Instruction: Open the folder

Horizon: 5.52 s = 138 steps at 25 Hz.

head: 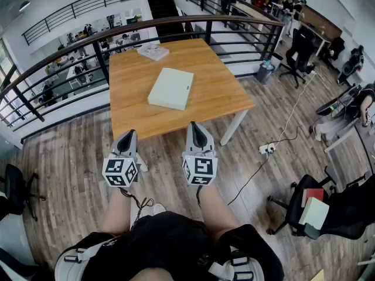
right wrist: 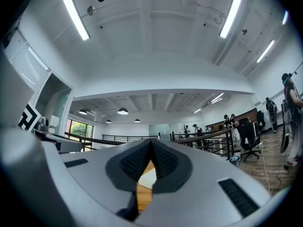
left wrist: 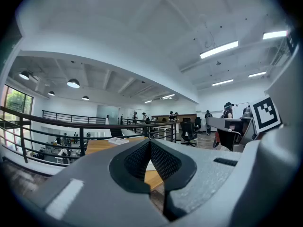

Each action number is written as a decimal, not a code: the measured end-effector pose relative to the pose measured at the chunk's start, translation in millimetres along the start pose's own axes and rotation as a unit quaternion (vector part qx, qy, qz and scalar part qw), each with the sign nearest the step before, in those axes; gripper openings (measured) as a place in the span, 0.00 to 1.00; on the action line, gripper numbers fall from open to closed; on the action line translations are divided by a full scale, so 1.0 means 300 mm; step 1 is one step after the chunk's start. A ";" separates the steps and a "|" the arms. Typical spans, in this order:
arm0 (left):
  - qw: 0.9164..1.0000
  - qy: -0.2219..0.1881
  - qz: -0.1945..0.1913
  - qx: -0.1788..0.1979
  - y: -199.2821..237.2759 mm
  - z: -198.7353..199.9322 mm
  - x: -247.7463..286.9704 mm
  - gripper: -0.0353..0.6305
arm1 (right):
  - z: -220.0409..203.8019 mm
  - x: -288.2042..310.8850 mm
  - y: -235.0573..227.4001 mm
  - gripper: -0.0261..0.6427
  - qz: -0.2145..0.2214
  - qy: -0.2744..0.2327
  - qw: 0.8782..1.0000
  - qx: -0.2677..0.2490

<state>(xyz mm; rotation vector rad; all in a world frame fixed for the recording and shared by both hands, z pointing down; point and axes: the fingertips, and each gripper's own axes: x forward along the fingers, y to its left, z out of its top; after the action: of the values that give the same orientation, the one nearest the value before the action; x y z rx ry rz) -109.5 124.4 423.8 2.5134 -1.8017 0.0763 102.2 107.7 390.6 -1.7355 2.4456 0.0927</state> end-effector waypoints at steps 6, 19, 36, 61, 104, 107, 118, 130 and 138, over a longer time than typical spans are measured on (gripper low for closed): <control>1.000 -0.002 -0.002 0.000 0.025 0.016 0.011 0.05 | 0.012 0.013 0.031 0.05 0.006 -0.008 1.000 0.008; 1.000 -0.003 -0.014 0.004 0.088 0.005 0.024 0.05 | -0.018 0.060 0.080 0.05 -0.002 -0.004 1.000 0.014; 0.997 -0.019 -0.068 0.005 0.256 0.024 0.120 0.05 | -0.058 0.201 0.249 0.05 -0.029 0.003 1.000 -0.002; 0.998 0.005 -0.054 0.025 0.333 -0.018 0.580 0.05 | -0.185 0.601 -0.055 0.05 -0.044 0.010 0.998 0.034; 0.992 0.073 -0.082 0.056 0.457 -0.072 1.354 0.16 | -0.481 1.273 -0.520 0.12 -0.030 0.109 0.991 0.077; 0.983 0.092 -0.124 0.095 0.397 -0.116 1.364 0.32 | -0.535 1.252 -0.532 0.14 -0.037 0.127 0.988 0.082; 0.909 0.221 -0.252 0.248 0.160 -0.420 1.319 0.43 | -0.780 1.141 -0.582 0.15 -0.059 0.213 0.966 0.132; 0.835 0.298 -0.342 0.311 0.006 -0.723 1.258 0.45 | -1.088 1.024 -0.509 0.15 -0.040 0.310 0.912 0.266; 0.796 0.316 -0.360 0.369 -0.018 -0.869 1.275 0.45 | -1.196 0.993 -0.437 0.15 -0.014 0.351 0.882 0.316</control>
<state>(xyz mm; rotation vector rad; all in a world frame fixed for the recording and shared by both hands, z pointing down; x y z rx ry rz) 15.2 -217.5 710.0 2.8567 -0.5146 1.6070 100.8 -261.4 704.5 -1.6410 2.3966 -1.3958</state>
